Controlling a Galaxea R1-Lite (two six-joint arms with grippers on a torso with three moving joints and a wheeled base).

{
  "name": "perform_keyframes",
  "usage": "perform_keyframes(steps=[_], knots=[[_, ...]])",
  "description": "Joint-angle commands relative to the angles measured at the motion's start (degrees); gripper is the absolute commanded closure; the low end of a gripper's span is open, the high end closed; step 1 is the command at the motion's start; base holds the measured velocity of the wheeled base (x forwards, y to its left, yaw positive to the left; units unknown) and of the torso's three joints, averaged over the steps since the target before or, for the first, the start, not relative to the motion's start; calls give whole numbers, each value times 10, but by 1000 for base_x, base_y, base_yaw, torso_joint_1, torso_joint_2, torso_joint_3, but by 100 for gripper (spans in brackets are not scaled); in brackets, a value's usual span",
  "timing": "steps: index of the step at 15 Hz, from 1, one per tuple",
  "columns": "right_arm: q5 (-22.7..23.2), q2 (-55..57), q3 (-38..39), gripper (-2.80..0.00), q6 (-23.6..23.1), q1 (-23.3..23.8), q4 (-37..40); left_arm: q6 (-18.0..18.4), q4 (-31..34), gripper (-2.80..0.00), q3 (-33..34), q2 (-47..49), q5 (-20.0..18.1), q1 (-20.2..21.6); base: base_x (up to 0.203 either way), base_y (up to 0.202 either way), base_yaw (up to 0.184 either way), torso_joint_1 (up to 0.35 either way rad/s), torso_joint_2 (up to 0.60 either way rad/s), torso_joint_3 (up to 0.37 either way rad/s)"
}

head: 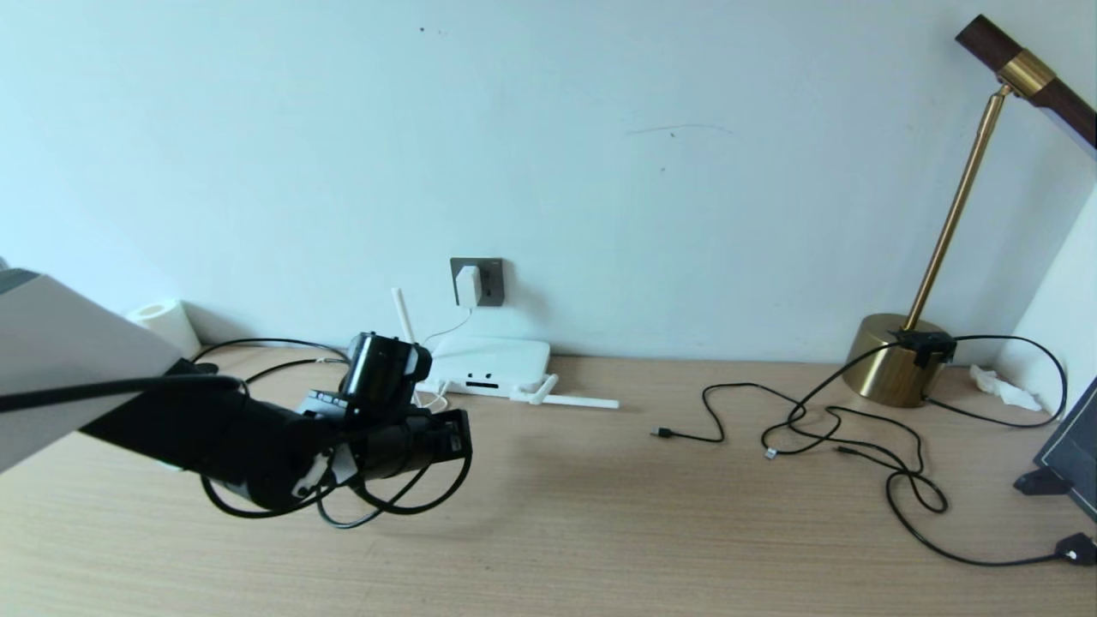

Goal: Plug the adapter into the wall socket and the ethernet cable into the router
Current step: Align cable and router interface

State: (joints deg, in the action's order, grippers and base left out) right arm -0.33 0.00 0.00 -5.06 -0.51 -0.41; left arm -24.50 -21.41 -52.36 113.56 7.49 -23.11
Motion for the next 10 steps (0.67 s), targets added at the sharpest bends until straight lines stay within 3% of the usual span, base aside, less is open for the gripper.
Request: perform_keyframes(steps=[1,4,7,10], knots=[[0,1,2,-280,-1,0,0,-15,-1,0,-9,9,4,-1,0,0,0,0,0,0],[0,1,2,-280,-1,0,0,-67,-21,0,-9,21,30,-17,0,0,0,0,0,0],[0,1,2,-280,0,0,0,-69,-101,0,6,51,79,-21,0,0,0,0,0,0],[0,1,2,-280,0,0,0,-64,-132,0,12,80,95,-21,0,0,0,0,0,0]])
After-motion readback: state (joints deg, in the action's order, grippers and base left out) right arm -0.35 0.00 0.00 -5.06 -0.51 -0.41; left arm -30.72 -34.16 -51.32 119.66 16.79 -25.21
